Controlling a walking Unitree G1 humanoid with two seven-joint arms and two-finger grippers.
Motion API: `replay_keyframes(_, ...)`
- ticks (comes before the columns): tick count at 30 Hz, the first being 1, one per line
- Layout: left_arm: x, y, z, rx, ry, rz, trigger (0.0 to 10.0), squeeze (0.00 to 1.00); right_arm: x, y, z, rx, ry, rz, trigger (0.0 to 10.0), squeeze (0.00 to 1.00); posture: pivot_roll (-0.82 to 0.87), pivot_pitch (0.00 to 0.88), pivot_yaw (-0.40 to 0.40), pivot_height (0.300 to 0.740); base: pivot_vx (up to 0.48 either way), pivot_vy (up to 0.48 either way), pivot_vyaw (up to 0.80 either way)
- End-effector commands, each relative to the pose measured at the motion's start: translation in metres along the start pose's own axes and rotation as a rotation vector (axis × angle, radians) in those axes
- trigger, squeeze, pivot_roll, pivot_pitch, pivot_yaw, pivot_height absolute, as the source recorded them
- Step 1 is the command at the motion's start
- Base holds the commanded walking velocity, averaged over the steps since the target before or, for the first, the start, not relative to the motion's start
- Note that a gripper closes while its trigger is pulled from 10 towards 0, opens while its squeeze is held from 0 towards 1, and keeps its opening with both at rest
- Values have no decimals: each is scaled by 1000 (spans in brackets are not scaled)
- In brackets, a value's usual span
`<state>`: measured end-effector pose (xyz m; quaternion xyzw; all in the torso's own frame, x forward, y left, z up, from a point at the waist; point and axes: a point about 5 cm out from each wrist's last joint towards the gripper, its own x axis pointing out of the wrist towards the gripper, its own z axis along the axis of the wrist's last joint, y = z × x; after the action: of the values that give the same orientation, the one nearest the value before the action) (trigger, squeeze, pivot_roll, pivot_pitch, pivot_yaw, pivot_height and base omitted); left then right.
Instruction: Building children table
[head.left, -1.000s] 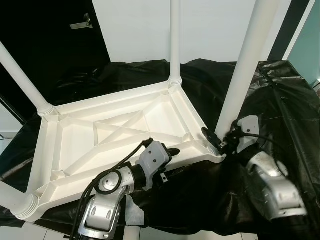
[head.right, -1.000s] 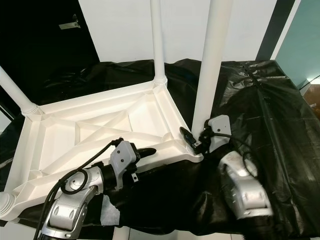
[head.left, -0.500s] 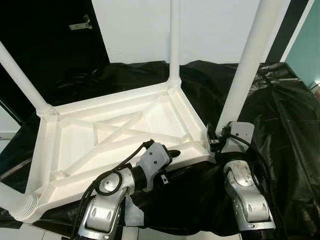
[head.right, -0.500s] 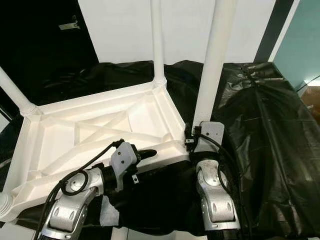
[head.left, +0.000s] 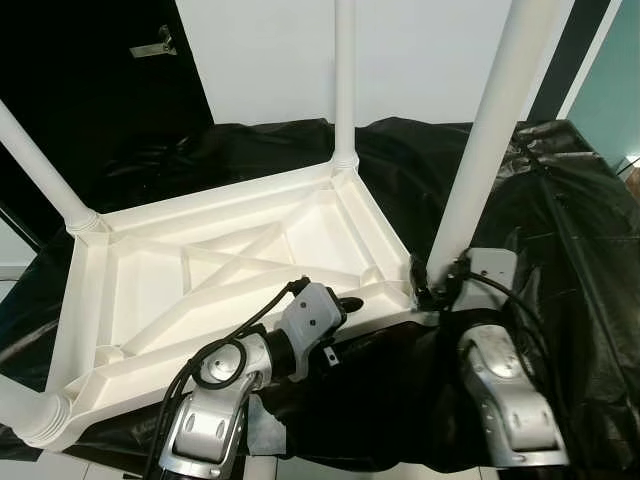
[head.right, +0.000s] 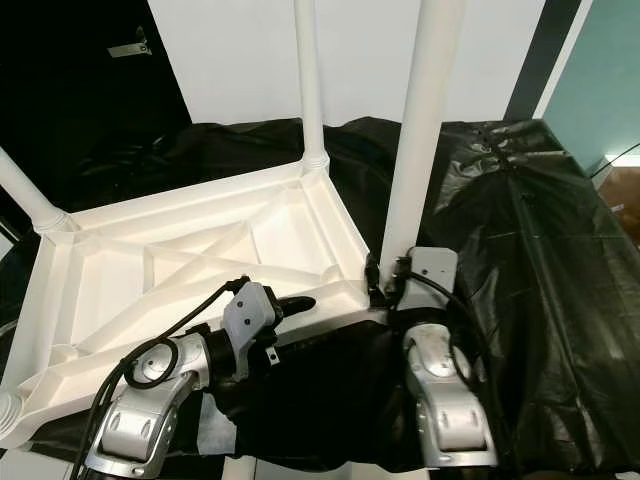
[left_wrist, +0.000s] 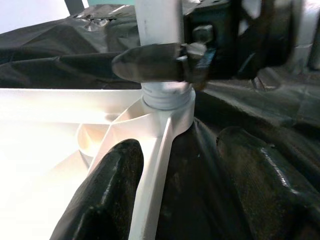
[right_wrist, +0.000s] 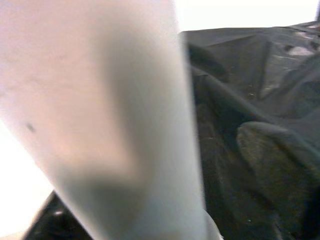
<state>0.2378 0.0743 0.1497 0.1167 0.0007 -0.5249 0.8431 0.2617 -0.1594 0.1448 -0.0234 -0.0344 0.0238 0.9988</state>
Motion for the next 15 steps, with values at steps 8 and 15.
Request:
replay_keyframes(8,-3,14,0,6,17,141,10000,0,-3,-12,2,12,-15,269,10000,0,-73,55,53,740,0,0,0)
replay_keyframes(15,-1,14,1,12,18,126,10000,0,22,-5,7,-95,-8,530,10000,0,-66,55,62,740,0,0,0)
